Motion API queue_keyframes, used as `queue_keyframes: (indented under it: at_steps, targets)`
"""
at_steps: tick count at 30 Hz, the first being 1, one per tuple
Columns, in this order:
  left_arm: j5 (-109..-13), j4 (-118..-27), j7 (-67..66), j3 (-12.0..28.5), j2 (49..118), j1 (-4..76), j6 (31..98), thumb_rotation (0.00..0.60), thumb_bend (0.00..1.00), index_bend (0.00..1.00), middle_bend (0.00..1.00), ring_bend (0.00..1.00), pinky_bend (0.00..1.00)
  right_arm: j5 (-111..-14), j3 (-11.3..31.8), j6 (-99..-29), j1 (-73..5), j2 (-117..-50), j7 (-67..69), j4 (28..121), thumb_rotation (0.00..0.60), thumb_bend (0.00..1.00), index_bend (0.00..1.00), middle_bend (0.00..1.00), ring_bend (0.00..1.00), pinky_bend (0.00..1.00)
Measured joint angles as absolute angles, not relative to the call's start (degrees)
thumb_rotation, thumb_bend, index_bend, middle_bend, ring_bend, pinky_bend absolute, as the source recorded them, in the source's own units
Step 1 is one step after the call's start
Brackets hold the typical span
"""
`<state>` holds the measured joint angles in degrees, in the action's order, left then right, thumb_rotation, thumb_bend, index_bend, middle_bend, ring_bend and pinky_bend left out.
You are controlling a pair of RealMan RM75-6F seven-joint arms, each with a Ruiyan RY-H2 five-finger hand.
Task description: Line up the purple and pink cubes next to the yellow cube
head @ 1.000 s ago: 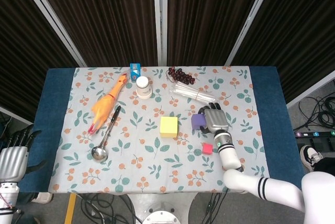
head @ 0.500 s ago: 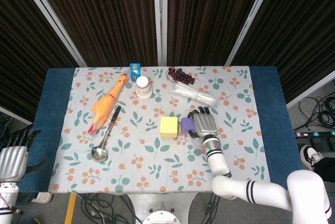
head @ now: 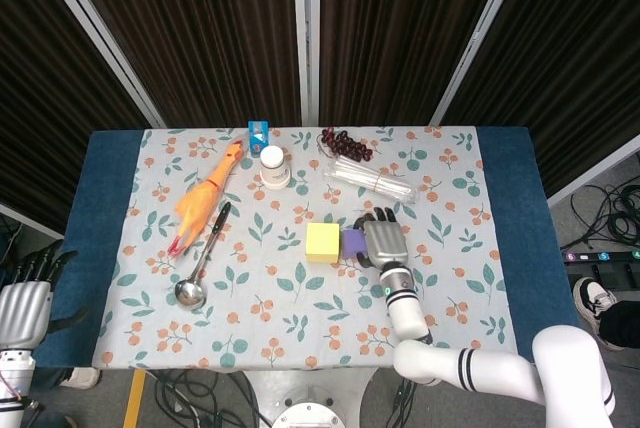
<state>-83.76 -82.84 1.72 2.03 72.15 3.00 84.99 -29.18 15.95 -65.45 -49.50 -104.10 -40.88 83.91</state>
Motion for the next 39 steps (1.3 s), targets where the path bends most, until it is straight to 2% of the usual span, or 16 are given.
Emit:
queue_keyframes:
  at_steps: [16,33,39]
  targets:
    - [-83.86,-82.09,2.31,1.97,72.48,2.90,84.94,0.600,0.02,0.24,0.17,0.12,0.12,-29.20,16.33,-65.84,-49.62,-105.73,-42.17,82.76,0.600,0.27,0.44,0.21,0.05,0.00]
    - [-83.91,-81.28,3.00,1.93,72.81,2.72,85.06,0.600,0.02,0.24,0.17,0.12,0.12,-28.95,17.18,-66.71,-49.70,-107.17,-43.37,82.12,0.600,0.18,0.36,0.20,0.03,0.00]
    - [-84.02,-80.98,3.28,1.85,72.96,2.65,85.09,0.600,0.02,0.24,0.17,0.12,0.12,-28.97,17.43,-66.72,-49.62,-107.45,-43.56,82.06,0.600,0.18,0.33,0.19,0.03,0.00]
